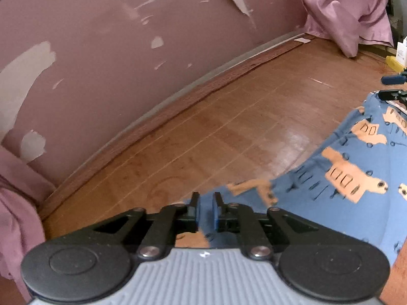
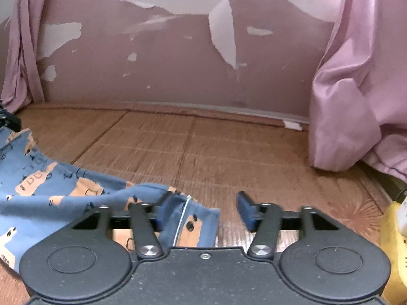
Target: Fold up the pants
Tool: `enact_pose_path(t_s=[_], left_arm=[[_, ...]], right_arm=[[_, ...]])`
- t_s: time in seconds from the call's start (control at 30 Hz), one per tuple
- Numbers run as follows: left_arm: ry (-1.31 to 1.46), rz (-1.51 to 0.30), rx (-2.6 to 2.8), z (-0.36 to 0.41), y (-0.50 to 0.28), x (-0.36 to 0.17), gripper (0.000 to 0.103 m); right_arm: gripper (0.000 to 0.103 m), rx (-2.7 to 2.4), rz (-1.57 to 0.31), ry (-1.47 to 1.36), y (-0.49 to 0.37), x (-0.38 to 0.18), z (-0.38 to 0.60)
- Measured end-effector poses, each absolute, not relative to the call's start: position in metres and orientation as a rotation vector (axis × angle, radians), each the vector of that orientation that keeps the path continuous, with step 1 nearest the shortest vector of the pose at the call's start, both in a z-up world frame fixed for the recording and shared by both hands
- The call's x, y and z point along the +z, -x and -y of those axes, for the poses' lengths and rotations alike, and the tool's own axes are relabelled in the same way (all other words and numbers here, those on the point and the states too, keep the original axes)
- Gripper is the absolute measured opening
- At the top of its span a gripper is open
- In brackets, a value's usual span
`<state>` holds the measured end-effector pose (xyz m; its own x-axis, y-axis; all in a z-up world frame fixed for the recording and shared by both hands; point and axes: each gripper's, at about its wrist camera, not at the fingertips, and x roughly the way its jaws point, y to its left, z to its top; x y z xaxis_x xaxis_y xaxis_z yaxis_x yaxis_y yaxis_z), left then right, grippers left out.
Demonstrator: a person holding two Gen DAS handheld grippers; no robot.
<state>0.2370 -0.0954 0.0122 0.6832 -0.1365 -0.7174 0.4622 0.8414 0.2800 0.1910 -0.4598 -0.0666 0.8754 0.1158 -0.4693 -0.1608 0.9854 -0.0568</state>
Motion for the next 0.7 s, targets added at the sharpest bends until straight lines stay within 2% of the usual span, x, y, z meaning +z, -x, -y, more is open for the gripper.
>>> enact_pose_path(t_s=[0.03,0.07,0.1,0.17,0.3,0.5,0.53,0.57,0.6,0.63,0.7], left_arm=[[-0.465,-0.751,-0.354,0.087,-0.237,0.015,0.020],[-0.459,-0.756,-0.365,0.080,-0.237,0.017,0.032],[-0.450,-0.766,-0.380,0.074,-0.238,0.018,0.049],[-0.436,-0.789,-0.415,0.063,-0.243,0.021,0.060],[-0.439,-0.870,-0.480,0.056,-0.264,0.013,0.063],[-0.303,-1.019,-0.408,0.037,-0.304,-0.009,0.066],[-0.268,-1.021,-0.410,0.033,-0.304,-0.009,0.061],[-0.244,-1.022,-0.420,0.031,-0.303,-0.008,0.044],[-0.244,-1.015,-0.429,0.032,-0.300,-0.007,0.017],[-0.265,-1.009,-0.414,0.035,-0.296,-0.006,0.009],[-0.264,-0.994,-0.384,0.032,-0.288,-0.003,0.006]], right_arm=[[0.062,0.139,-0.476,0.095,-0.189,-0.065,0.459],[0.062,0.143,-0.463,0.097,-0.187,-0.062,0.457],[0.062,0.152,-0.448,0.102,-0.184,-0.058,0.454],[0.062,0.206,-0.414,0.103,-0.178,-0.049,0.443],[0.063,0.375,-0.454,0.011,-0.181,-0.048,0.424],[0.062,0.440,-0.541,-0.055,-0.194,-0.064,0.420],[0.062,0.436,-0.550,-0.066,-0.196,-0.067,0.421],[0.062,0.435,-0.559,-0.073,-0.197,-0.070,0.421],[0.062,0.433,-0.569,-0.078,-0.198,-0.071,0.421],[0.062,0.432,-0.576,-0.084,-0.199,-0.071,0.421],[0.062,0.427,-0.572,-0.082,-0.198,-0.072,0.419]])
